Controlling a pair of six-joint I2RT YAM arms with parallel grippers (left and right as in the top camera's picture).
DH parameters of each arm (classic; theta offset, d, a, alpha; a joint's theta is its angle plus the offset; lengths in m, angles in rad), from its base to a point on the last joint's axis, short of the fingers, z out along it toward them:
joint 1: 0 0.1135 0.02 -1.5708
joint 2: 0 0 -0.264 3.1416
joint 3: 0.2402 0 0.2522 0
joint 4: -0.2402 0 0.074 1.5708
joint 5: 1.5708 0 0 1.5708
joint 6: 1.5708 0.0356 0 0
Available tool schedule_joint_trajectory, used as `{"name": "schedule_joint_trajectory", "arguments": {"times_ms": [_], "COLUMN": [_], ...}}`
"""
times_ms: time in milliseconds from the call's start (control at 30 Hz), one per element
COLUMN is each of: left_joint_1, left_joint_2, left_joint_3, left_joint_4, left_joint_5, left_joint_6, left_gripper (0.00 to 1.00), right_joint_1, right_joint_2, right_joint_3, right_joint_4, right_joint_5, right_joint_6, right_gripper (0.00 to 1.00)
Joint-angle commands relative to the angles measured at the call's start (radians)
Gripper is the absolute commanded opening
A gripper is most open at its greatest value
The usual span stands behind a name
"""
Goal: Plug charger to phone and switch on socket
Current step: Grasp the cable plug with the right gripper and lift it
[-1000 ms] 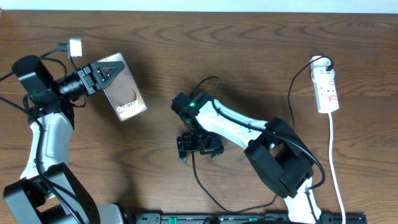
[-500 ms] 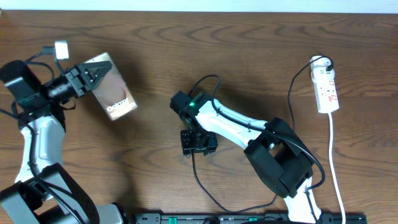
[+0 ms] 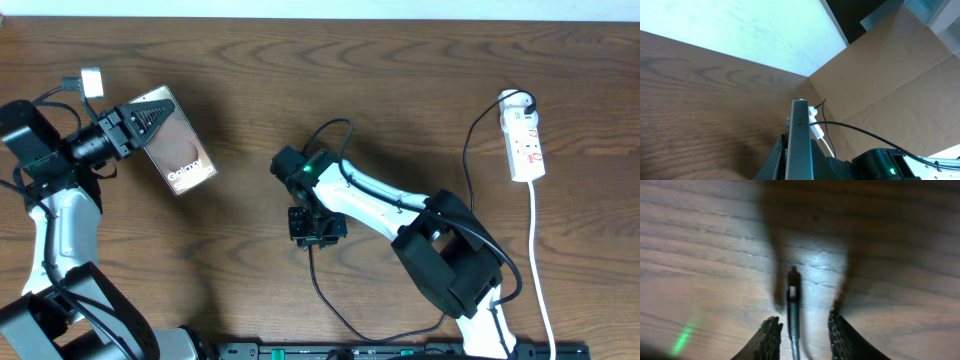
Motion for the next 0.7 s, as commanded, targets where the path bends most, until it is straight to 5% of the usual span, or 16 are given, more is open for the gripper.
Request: {"name": "schedule_joint_trajectory", "arguments": {"times_ms": [0,233,667], "left_joint_1": [0.003,0.003,0.003], "left_joint_2": [-0.013,-0.013,-0.013], "left_joint_3": [0.005,0.005,0.005], "left_joint_4": [0.002,-0.004,-0.008], "left_joint_5": [0.032,0.032,0.032], "left_joint_6": [0.004,0.004,0.004], "left_gripper": [0.07,0.08,0.07], "right_joint_1": [0.021,0.038,0.038], "right_joint_2": [0.013,0.016,0.018], "right_joint_3": [0.016,0.015,0.015], "right_joint_4": [0.014,0.016,0.013], "right_joint_5": [0.013,0.037,0.058], "right_joint_6": [0.028,0.046,0.053], "right_gripper": [0.28,0.15,0.08]}}
